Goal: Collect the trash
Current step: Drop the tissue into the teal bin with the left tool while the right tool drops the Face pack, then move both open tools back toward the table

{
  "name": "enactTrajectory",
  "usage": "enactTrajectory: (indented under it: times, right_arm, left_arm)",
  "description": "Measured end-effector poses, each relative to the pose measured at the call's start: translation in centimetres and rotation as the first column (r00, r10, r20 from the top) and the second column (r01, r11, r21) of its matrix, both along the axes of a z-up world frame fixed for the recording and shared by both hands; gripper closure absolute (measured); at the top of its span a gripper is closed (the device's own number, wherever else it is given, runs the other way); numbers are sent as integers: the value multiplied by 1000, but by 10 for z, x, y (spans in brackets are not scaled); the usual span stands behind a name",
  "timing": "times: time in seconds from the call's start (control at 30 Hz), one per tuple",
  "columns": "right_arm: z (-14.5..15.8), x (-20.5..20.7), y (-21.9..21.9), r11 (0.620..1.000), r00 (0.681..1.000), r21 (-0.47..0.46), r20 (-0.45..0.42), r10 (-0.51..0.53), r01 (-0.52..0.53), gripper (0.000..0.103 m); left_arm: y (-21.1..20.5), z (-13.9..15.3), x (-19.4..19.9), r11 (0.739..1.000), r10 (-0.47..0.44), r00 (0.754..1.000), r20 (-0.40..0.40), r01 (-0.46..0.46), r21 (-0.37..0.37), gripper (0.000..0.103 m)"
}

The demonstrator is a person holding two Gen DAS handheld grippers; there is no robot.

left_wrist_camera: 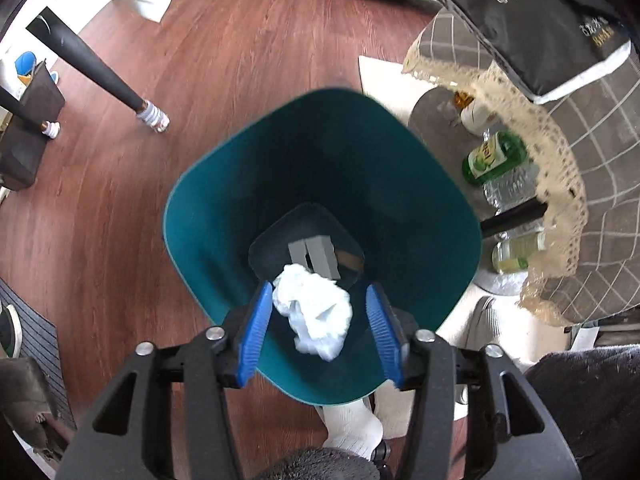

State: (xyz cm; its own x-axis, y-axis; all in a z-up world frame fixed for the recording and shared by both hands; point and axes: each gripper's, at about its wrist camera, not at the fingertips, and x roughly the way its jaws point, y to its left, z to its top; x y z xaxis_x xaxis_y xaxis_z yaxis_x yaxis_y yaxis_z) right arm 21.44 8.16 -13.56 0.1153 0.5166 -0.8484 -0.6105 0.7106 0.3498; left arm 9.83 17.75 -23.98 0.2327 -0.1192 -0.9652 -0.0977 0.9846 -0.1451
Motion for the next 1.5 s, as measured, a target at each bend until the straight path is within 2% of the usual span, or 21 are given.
enactTrajectory:
  times: [0.1,0.3,0.47,0.77,1.1,1.2,1.27,1.33,1.5]
  right_arm:
    - [-7,1,5,1000,1000,-18,-12,1,-2,93]
    - [-20,1,12,998,1000,-56,-24,5,-6,93]
    - [-41,2,17,995,998,-101,-55,3,-9,93]
    - [-75,-5,32,983,995,-176,-97,36,-52,93]
    - [-116,-15,40,958,989,-266,-133,69,-102,93]
    - [-126,-18,39,947,986,-300,-149,76,-118,87]
    - [-128,-18,37,940,987,-319,-143,76,-119,73]
    - [-128,-19,34,938,987,-325,-143,74,-118,56]
    - [-123,-21,26,943,987,-308,-135,88,-126,55]
  left_arm:
    - [3,-1,-2,1000,-6,1000,6,6,0,43]
    - [15,19,-7,999,38,996,83,-38,-2,45]
    - [28,43,-14,996,91,982,164,-90,-15,54]
    - [41,78,-25,990,138,952,274,-127,-58,73]
    - [41,112,-24,988,150,922,357,-125,-93,77]
    - [38,124,-24,988,145,914,379,-116,-98,77]
    - [34,130,-22,990,133,910,393,-106,-90,77]
    - [31,135,-20,991,130,907,400,-102,-91,77]
    - [26,155,-17,991,132,886,445,-104,-87,77]
